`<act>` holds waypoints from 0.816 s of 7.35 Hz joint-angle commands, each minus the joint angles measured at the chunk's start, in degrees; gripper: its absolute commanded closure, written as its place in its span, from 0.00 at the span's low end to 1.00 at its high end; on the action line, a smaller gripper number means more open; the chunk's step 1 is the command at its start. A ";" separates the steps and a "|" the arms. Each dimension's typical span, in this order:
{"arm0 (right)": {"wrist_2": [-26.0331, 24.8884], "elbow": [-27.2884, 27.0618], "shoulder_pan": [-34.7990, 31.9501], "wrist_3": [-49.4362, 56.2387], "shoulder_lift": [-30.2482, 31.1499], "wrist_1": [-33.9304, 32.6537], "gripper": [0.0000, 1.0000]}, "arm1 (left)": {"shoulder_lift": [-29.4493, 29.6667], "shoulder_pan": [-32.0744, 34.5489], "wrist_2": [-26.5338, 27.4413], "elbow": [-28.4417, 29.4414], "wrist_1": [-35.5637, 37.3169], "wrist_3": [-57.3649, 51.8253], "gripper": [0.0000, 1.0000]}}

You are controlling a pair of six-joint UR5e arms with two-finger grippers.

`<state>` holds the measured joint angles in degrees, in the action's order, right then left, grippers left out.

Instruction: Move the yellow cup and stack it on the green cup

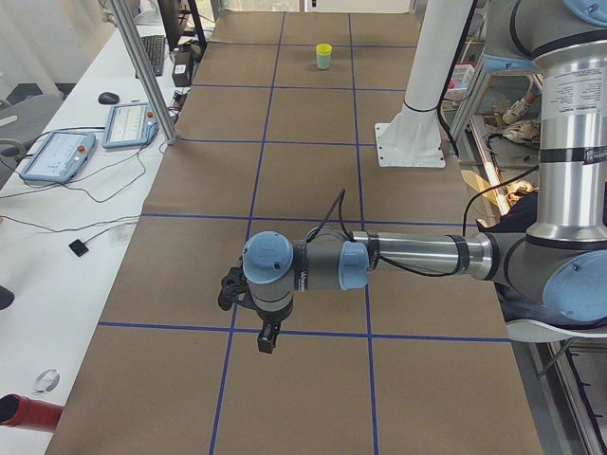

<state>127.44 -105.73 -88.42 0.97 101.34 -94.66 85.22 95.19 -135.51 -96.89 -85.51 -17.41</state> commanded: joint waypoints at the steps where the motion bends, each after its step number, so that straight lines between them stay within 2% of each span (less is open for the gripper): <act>1: 0.09 0.09 0.00 0.00 0.61 0.00 0.00 | -0.32 0.00 -0.02 0.04 -0.01 0.01 0.00; 6: 0.18 0.78 0.00 0.00 0.97 0.00 0.00 | -0.41 0.00 0.07 0.04 0.08 0.09 0.00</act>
<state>127.55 -105.47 -88.42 0.97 102.31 -94.66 84.82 95.19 -135.51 -96.86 -85.44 -17.38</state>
